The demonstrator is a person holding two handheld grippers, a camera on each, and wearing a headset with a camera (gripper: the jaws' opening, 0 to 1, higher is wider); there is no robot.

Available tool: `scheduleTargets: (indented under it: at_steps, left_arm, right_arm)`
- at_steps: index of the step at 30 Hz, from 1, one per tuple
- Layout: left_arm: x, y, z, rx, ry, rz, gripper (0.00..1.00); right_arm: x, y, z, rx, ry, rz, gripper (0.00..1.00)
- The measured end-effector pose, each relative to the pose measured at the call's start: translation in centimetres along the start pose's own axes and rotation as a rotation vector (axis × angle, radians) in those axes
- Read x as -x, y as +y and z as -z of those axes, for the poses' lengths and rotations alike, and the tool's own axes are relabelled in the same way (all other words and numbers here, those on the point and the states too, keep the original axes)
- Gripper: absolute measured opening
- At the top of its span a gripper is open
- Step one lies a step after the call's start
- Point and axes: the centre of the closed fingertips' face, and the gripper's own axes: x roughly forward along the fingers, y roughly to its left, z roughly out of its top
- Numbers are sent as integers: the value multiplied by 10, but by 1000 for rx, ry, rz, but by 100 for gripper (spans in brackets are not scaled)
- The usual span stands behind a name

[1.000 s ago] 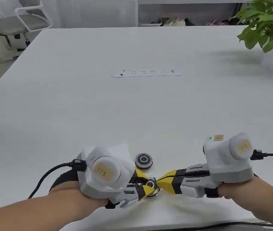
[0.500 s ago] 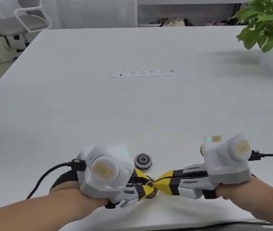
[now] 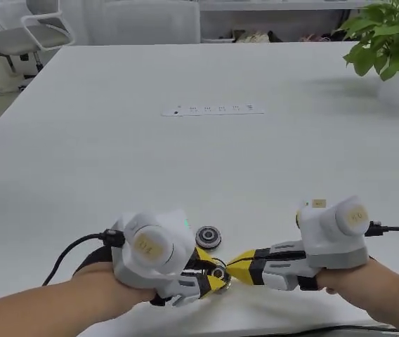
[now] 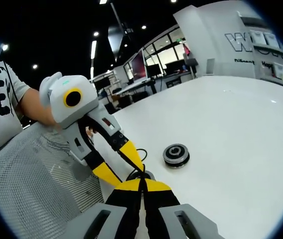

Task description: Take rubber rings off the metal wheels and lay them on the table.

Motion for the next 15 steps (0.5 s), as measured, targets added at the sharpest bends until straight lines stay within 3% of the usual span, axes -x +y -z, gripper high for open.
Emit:
scheduleTargets:
  at_steps: [7,9,15]
  left_arm:
    - [12,-6,-9,10,-22,27,17]
    - [17,-7,-17,53,-60,31,19]
    - [36,-6,-29,59,-104,15,23]
  right_arm:
    - [0,5,-5,-2,-8,-14,0]
    - [0,7,-8,1,-10,-21,0]
    - [1,12,-15,9,-19,-37,0]
